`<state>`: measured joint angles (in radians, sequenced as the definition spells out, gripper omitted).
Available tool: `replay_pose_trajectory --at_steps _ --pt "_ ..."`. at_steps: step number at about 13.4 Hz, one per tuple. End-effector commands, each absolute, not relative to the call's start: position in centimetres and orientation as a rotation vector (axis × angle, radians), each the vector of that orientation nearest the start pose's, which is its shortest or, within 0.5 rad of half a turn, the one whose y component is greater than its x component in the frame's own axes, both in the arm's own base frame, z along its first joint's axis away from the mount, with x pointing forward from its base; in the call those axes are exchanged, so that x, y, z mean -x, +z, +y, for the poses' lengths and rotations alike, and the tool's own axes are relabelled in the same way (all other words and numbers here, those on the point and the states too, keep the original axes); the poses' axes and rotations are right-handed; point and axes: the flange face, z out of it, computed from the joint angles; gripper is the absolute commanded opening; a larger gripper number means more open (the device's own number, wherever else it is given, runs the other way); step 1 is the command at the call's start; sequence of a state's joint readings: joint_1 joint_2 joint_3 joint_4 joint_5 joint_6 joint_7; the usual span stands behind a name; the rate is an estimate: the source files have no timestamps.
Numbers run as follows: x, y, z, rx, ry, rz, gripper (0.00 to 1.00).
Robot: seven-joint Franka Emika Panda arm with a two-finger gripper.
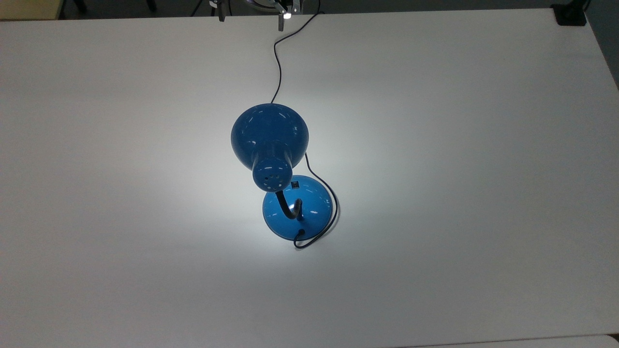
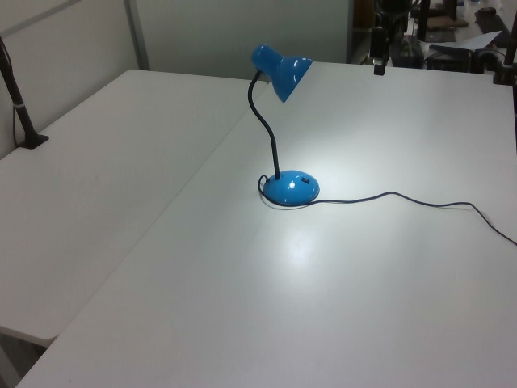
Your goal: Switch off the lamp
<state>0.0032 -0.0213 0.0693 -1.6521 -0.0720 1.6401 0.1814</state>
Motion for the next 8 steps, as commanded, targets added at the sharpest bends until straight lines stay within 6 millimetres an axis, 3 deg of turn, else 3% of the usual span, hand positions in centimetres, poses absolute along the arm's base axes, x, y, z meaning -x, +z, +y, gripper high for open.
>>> replay_pose_trajectory --at_steps 1,8 --pt "-55.26 60.66 3.5 3.197 0.008 0.146 1.0" --pt "-55.29 60.55 3.59 3.198 0.007 0.092 1.0"
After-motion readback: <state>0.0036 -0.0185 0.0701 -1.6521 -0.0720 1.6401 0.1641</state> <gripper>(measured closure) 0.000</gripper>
